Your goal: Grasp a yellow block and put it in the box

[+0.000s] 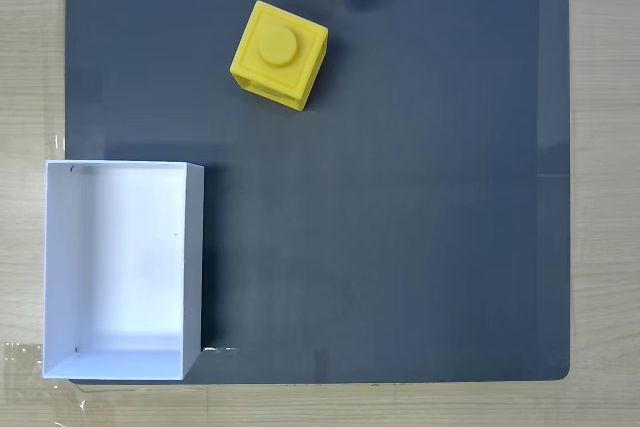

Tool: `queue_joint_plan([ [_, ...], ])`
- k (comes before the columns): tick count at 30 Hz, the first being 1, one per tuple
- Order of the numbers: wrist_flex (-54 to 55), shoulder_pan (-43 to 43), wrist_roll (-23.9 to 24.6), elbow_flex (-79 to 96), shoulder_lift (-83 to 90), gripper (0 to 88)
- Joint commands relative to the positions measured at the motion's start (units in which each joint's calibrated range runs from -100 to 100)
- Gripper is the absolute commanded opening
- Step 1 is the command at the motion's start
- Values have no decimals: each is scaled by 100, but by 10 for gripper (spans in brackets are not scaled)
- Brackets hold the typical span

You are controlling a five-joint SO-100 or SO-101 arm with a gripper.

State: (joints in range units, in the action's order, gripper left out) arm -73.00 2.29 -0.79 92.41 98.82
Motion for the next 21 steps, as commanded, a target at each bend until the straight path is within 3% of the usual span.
queue_joint_plan([
  [1,66,15,-5,-28,-1,18],
  [11,354,-44,22,-797,-323,18],
  [21,1218,-440,90,-3665,-3628,18],
])
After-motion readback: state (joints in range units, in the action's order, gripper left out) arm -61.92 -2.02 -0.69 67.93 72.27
